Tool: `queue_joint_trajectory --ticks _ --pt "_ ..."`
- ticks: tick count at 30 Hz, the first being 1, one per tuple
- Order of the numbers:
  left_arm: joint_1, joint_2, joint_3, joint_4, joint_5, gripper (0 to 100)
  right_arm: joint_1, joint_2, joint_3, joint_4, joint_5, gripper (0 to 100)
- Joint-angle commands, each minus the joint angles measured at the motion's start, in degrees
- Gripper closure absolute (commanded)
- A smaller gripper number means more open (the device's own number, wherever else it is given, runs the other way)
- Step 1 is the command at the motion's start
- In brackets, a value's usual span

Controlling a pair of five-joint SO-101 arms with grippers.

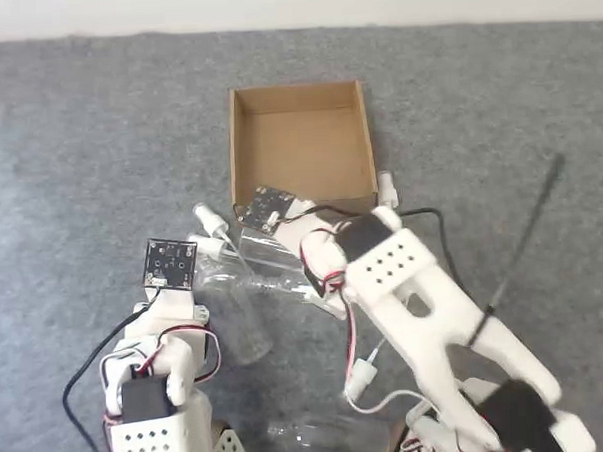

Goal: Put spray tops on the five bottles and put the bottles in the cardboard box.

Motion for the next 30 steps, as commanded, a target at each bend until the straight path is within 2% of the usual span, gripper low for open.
queue_joint_trajectory --ticks 1,16,20,26,30 --pt "-0.2 -0.6 -0.8 0.3 -0.2 99 -0.7 3.4 -3.8 -2.4 0.7 82.0" --pt "-0.2 -0.6 -0.8 0.3 -0.2 99 0.4 14.1 -3.8 -4.2 0.9 82.0" --pt "-0.2 -0.6 -0.8 0.3 -0.2 99 0.5 17.6 -3.8 -4.2 3.9 82.0" --pt "-0.2 -0.6 -0.8 0.3 -0.2 99 0.6 19.0 -3.7 -3.6 4.0 70.3" --pt "-0.2 -0.6 -0.8 0.3 -0.2 99 0.6 19.0 -3.7 -3.6 4.4 76.4"
